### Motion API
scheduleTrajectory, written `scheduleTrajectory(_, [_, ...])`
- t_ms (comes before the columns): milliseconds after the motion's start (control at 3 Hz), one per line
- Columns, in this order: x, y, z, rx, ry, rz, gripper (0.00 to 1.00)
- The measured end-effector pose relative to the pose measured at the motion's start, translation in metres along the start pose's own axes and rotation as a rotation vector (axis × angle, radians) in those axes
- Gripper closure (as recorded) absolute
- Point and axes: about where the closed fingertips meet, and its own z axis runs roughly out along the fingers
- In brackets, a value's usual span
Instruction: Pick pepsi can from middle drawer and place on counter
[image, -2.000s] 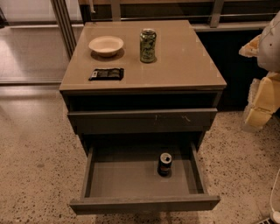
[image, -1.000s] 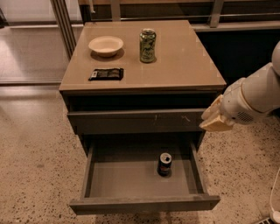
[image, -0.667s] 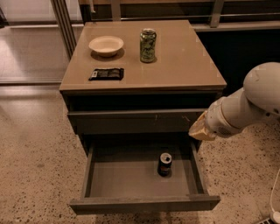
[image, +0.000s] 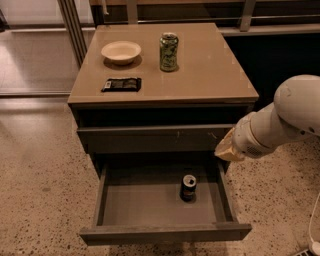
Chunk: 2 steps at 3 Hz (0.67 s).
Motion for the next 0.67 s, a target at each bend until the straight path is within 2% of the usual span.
scheduleTrajectory(333, [0.031, 0.012, 0.037, -0.014, -0.001, 0.016, 1.0])
scheduleTrajectory(667, [0.065, 0.024, 0.092, -0.006, -0.028, 0.041, 1.0])
